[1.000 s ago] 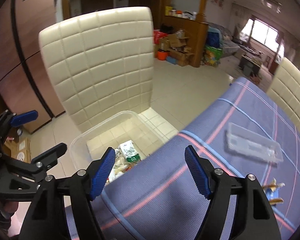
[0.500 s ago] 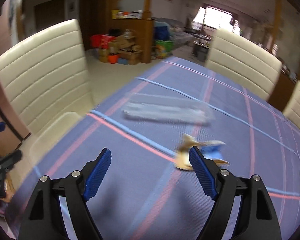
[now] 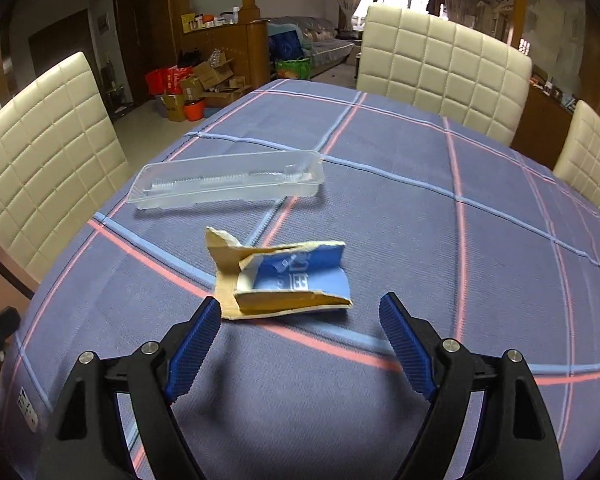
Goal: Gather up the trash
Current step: 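Move both grippers back over the remaining trash on the table, then grasp the blue-and-tan paper carton with right gripper while left grasps clear plastic tray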
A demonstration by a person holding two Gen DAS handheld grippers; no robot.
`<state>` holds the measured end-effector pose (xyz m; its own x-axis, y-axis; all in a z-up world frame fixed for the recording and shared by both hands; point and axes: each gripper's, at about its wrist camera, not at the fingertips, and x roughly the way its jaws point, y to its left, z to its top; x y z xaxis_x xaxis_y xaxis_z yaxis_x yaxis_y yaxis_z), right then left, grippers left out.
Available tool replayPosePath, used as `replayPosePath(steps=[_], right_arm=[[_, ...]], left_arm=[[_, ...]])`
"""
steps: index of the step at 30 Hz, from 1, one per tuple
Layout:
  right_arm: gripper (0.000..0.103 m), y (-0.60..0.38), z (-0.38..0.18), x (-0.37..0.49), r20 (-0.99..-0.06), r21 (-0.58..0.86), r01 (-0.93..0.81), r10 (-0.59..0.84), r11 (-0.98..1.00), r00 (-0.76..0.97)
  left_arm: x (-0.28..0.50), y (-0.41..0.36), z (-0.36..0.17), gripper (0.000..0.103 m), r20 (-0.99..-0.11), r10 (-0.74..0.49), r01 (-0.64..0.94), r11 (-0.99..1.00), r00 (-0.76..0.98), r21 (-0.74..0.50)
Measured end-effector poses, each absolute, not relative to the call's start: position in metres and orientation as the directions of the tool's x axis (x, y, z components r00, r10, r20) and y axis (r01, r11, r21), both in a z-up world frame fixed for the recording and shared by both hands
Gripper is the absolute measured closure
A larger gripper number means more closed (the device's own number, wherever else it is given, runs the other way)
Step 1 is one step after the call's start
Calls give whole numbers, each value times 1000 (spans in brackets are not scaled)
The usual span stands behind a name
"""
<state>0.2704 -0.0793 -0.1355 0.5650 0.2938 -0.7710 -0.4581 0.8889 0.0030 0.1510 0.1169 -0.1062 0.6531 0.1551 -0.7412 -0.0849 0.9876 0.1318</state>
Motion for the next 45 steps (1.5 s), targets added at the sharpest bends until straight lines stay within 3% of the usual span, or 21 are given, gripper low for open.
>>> replayPosePath(steps=[5,7,16,21,29,32,33,36,40,45], right_arm=[[24,-75,-143,277,-775,0,-459,290,888,561],[43,-78,-146,279,-775,1,-448,284,894,565],[43,-103,-130,288,-740,-25,-382,240,924,628],[43,-120,-123,299,-739,12,-355,247,935,627],[43,-131,-123,301,-738,10,-347,242,938,630],[43,-131,-125,301,-742,23,-349,250,937,623],[43,-130,-126,301,-742,26,-350,253,936,621],[43,-126,-127,298,-743,29,-361,262,932,616],[43,-119,-126,291,-744,20,-383,270,924,611],[43,-112,-124,276,-746,12,-406,279,914,605]], left_arm=[[170,113,-112,4,-756,152,-74,988,636,137],[180,111,-115,4,-760,148,-64,988,633,140],[243,95,-111,4,-748,107,3,990,655,144],[274,67,-108,5,-709,84,98,972,701,212],[317,48,-134,30,-741,122,156,943,661,294],[323,51,-143,52,-762,113,161,948,638,275],[324,51,-146,68,-770,109,162,950,628,267],[321,55,-147,81,-785,76,170,959,615,225],[307,50,-145,88,-773,89,172,953,629,249],[286,57,-133,91,-768,73,156,963,636,221]])
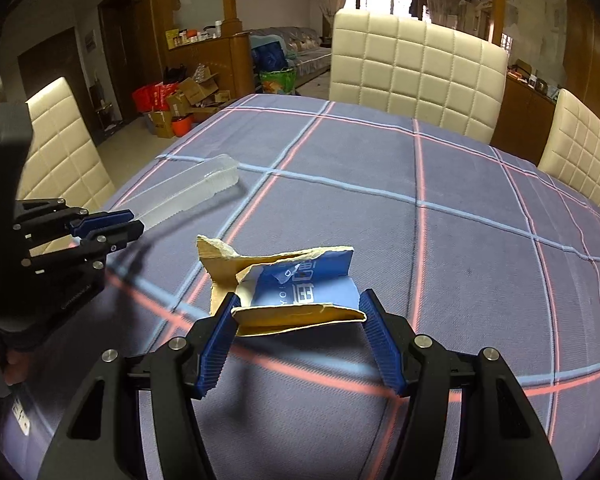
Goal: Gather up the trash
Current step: 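Grasp the blue-and-tan paper carton with right gripper while left grasps clear plastic tray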
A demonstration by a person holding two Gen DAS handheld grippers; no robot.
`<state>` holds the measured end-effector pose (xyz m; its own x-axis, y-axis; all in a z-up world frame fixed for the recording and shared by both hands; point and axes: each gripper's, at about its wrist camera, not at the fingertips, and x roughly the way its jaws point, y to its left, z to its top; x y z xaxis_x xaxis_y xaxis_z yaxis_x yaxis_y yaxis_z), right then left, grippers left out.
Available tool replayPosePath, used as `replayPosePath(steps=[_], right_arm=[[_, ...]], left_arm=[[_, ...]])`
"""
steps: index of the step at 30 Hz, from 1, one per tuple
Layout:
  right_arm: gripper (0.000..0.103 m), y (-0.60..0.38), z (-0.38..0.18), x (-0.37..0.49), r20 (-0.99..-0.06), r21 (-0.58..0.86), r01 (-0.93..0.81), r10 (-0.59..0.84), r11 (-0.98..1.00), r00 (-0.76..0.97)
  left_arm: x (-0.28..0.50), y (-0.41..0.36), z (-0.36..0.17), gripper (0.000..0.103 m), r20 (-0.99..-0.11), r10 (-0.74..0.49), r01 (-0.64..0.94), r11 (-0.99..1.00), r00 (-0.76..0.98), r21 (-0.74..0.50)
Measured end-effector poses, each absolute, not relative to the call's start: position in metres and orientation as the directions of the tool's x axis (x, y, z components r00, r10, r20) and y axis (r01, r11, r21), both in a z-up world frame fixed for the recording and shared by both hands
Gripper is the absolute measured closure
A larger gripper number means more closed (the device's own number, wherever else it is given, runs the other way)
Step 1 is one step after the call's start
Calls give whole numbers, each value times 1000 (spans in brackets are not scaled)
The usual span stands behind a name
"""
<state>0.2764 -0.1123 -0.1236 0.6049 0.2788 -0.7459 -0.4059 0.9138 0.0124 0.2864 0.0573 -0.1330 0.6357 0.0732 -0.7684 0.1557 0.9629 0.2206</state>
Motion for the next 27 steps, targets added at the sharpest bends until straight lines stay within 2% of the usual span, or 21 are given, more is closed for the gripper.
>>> replayPosePath(steps=[9,15,17,18,19,22,27], right_arm=[[43,-97,-113,239,-732,-17,-447,294,894,615],[43,-96,-104,228,-718,-22,-454,302,891,627],[43,-100,-104,232,-718,-19,-449,300,893,628],[43,-101,-104,234,-718,-15,-445,300,895,628],[43,-103,-104,237,-719,-9,-440,300,898,627],[43,-109,-106,246,-720,1,-431,299,903,626],[43,-109,-113,265,-732,15,-427,301,904,611]], left_arm=[[230,66,-115,92,-742,89,132,963,664,234],[230,72,-110,89,-743,90,120,967,663,223],[238,72,-109,80,-744,87,116,969,662,217],[243,73,-109,54,-744,90,108,971,662,213],[248,75,-109,8,-739,98,90,974,667,210],[254,81,-107,5,-699,100,63,977,708,205],[281,86,-119,5,-745,64,114,976,664,185]])
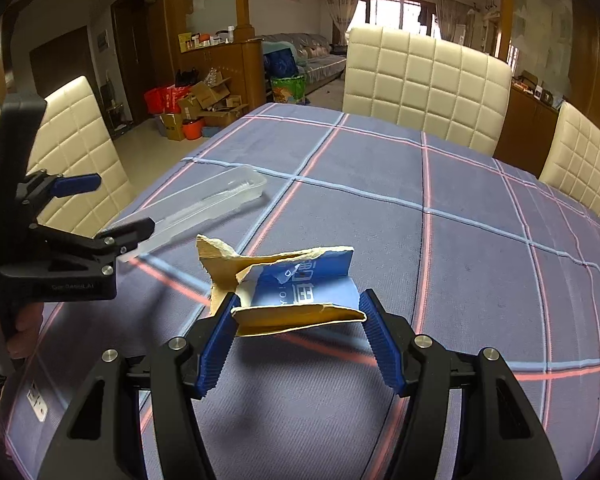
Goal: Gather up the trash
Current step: 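Grasp the blue-and-tan paper carton with right gripper while left grasps clear plastic tray, then carry the plastic tray and paper carton over the clear bin with both grippers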
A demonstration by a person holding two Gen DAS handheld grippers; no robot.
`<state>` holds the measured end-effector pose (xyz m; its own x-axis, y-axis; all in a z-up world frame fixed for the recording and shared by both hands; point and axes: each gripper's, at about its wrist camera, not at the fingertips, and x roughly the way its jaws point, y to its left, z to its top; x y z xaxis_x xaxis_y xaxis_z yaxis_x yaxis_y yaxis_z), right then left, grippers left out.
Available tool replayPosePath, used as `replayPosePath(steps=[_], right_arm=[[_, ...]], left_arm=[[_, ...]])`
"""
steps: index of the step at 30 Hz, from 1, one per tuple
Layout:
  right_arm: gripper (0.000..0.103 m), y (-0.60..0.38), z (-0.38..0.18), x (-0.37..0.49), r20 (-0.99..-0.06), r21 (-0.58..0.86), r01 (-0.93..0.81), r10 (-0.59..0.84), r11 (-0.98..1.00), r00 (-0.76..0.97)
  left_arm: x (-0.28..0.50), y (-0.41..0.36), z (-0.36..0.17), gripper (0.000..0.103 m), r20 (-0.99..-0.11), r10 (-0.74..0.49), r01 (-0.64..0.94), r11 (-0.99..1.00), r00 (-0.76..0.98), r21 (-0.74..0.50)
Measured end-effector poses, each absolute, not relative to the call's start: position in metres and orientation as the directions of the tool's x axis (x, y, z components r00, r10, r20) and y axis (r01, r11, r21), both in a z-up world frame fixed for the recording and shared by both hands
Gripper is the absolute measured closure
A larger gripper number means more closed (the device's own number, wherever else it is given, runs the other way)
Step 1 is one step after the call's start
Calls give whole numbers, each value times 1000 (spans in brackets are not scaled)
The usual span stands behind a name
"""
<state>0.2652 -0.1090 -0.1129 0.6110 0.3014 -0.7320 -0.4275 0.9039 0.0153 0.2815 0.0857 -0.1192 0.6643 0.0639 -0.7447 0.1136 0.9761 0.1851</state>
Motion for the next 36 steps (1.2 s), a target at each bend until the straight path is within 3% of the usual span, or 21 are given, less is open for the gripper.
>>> replayPosePath(steps=[5,10,16,36], right_arm=[[43,-105,-120,278,-743,16,-435,302,900,597],[43,-100,-129,285,-757,18,-436,298,900,582],[43,-95,-129,280,-760,11,-441,294,898,580],[43,-65,-69,207,-694,-49,-518,344,854,632]], left_arm=[[304,81,-136,6,-777,44,171,966,628,193],[312,81,-147,45,-810,-20,205,971,586,124],[297,78,-142,61,-805,-52,231,967,591,107],[193,92,-86,61,-728,-30,206,967,685,153]])
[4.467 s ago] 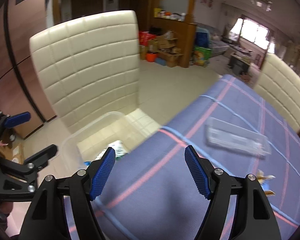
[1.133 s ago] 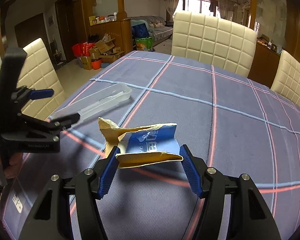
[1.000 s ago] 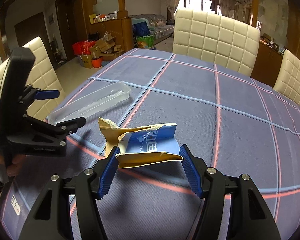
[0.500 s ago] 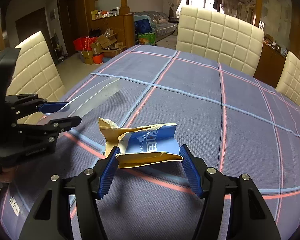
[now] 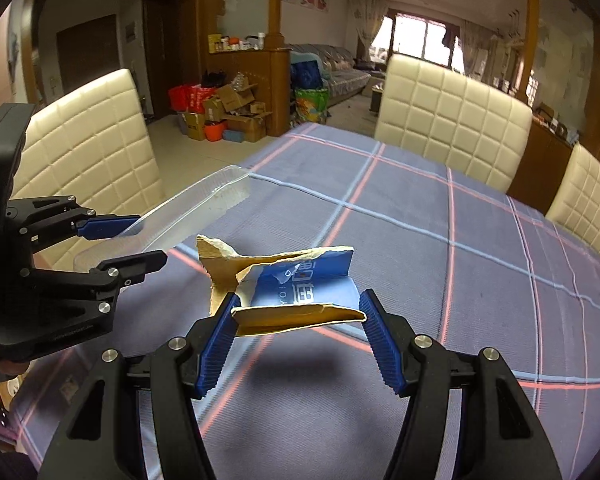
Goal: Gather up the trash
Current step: 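Carry the plastic tray and paper carton over the clear bin with both grippers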
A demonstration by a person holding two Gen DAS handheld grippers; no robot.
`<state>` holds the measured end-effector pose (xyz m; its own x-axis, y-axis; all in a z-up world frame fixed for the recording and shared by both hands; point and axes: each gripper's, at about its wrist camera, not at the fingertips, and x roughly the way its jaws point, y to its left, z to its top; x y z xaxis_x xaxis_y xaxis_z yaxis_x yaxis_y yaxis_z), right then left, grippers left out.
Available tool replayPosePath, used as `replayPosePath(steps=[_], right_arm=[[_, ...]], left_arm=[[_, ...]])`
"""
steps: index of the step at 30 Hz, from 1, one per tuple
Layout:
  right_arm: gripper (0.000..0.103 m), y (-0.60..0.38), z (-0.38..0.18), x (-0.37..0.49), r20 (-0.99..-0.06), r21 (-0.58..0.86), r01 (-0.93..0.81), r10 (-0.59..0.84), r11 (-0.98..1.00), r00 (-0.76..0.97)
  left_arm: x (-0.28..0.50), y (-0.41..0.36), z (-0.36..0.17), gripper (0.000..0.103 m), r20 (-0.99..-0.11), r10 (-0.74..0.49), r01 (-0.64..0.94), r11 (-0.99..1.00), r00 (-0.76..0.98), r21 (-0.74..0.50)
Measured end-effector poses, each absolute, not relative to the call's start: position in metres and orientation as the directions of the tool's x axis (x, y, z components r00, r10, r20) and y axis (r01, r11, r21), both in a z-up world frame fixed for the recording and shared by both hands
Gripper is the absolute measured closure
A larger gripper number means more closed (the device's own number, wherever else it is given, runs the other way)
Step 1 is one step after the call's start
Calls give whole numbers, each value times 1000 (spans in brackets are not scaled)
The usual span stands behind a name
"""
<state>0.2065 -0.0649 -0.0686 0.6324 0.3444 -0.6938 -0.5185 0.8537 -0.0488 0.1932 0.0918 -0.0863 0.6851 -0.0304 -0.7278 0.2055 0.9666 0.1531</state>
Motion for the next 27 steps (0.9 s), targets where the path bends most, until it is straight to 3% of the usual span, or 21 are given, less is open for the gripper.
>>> replayPosePath(steps=[27], right_arm=[[43,59,-51,150,-677,-104,-711,475,695,562]], left_arm=[[76,214,-66,61,-670,191,-115,981,717,156]])
